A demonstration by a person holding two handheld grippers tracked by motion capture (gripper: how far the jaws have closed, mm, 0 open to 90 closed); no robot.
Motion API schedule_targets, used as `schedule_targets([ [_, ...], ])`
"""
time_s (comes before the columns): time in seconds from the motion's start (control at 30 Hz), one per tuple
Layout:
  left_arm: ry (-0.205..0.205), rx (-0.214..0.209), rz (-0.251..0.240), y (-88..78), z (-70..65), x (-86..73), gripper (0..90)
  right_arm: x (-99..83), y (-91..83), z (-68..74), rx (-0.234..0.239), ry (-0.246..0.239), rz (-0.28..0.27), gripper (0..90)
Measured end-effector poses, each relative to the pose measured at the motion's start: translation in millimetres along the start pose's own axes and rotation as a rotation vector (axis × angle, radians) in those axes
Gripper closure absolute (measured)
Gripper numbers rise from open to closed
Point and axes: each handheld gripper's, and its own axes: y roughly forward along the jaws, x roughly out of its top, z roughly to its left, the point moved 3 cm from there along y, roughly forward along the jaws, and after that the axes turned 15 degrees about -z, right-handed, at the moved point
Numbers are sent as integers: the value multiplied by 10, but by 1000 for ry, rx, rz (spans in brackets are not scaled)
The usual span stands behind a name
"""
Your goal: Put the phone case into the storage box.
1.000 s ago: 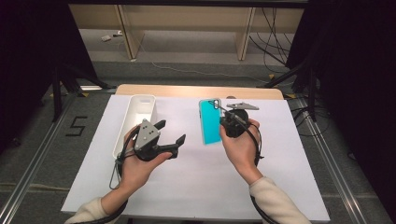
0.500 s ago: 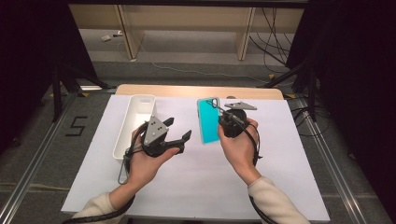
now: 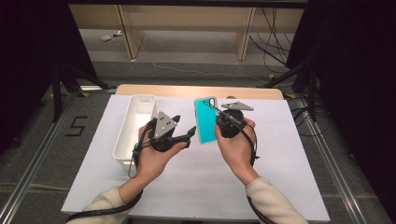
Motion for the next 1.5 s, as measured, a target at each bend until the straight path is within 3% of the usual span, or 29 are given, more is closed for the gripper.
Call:
schedule_targets([
  [1.5,-36,53,22,284,-93,-23,619,-2,-20,77,-14,-48,-38,891],
])
